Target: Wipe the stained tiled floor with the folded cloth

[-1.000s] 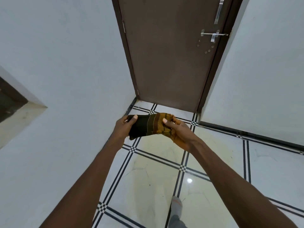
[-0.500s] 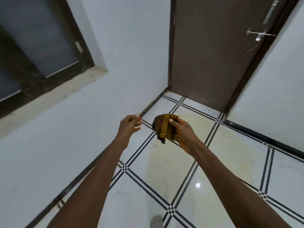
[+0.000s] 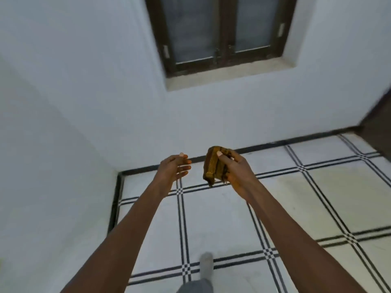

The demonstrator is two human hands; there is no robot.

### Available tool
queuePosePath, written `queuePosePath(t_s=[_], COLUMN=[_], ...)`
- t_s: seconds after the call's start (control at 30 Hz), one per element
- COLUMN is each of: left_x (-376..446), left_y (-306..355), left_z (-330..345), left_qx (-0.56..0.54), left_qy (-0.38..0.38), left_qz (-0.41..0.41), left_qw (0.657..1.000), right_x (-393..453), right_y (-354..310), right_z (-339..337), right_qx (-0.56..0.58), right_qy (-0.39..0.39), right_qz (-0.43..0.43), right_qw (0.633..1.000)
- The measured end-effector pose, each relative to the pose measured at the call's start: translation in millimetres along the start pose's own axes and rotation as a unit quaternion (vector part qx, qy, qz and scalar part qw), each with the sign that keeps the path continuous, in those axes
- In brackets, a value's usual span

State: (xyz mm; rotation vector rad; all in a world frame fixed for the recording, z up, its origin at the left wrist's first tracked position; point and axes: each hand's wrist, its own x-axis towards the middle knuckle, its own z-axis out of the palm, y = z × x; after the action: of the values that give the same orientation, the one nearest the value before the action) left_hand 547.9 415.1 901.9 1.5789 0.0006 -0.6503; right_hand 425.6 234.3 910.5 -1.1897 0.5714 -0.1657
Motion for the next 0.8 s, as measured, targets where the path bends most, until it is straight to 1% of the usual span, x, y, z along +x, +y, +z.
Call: queuePosePath(t_s=[0.1,0.17,0.2,0.23,0.37,0.5,0.53,0.67,0.8], left_x=[-39.5,-60.8,-78.0,-86.6,-152.4,-212.1,-222.4,-282.6,-334.4], left_y=[-6.5,-11.8,-17.4,-20.0,-38.5,-69.1,-74.7,-99.7,-122.4], left_z=[-89.7,-138.9,-175.2,-191.6,-310.1,-421.0,-437.8,-528.1,-599.5], left_qx=[-0.030,-0.053,-0.069,-0.079,-0.130,-0.160,-0.168,-0.210,-0.270], left_qy=[0.072,0.096,0.116,0.125,0.212,0.279,0.289,0.357,0.430], left_qz=[0.005,0.014,0.020,0.023,0.039,0.040,0.041,0.048,0.054], left_qw=[0.997,0.994,0.991,0.989,0.968,0.946,0.942,0.909,0.860], right_x=[-16.3,-25.7,-33.6,-37.1,-71.9,-101.8,-108.7,-153.8,-196.9], right_y=[19.8,33.4,45.7,51.5,97.4,149.3,158.0,203.4,236.9], right_z=[86.9,138.0,176.6,196.2,328.3,445.8,464.1,570.1,656.0], right_qx=[-0.043,-0.068,-0.081,-0.092,-0.131,-0.156,-0.165,-0.225,-0.284], right_qy=[-0.079,-0.120,-0.144,-0.153,-0.227,-0.290,-0.302,-0.372,-0.442], right_qz=[0.014,0.023,0.030,0.035,0.046,0.066,0.067,0.044,0.012], right_qw=[0.996,0.990,0.986,0.983,0.964,0.942,0.937,0.900,0.851])
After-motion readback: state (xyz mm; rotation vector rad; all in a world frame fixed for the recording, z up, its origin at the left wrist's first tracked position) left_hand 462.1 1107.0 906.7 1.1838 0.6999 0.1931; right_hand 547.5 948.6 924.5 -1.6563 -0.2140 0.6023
